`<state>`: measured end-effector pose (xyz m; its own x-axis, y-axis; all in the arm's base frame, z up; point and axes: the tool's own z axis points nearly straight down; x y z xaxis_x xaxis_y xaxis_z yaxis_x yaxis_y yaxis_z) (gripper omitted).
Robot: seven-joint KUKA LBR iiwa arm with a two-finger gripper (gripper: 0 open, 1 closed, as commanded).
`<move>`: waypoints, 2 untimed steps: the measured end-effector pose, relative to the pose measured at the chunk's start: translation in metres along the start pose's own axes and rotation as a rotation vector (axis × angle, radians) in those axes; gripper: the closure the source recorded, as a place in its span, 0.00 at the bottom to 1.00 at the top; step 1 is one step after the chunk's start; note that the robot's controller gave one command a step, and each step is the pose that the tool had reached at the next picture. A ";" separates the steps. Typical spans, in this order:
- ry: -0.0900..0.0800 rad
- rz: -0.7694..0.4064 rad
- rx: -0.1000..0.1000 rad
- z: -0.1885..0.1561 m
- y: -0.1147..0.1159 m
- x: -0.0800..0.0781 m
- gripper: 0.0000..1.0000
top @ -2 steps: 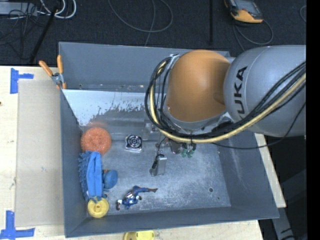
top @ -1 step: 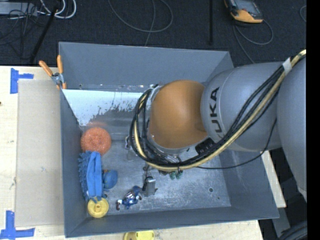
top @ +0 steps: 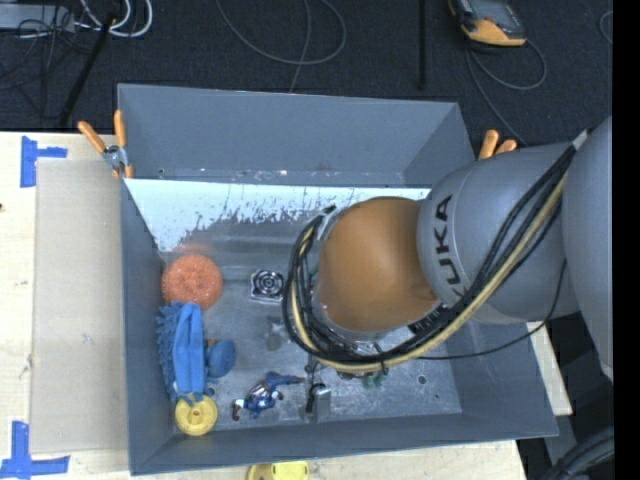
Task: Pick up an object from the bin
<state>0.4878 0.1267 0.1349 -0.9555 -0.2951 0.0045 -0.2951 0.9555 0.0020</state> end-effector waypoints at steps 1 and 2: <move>-0.006 -0.027 0.003 0.037 -0.014 -0.014 0.00; -0.003 0.087 0.001 0.066 0.013 0.003 1.00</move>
Offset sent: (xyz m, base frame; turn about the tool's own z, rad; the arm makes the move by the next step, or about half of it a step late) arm -0.0070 0.0114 -0.0649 0.0846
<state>0.4805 0.1384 0.0693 -0.9775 -0.2111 0.0014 -0.2111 0.9775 0.0007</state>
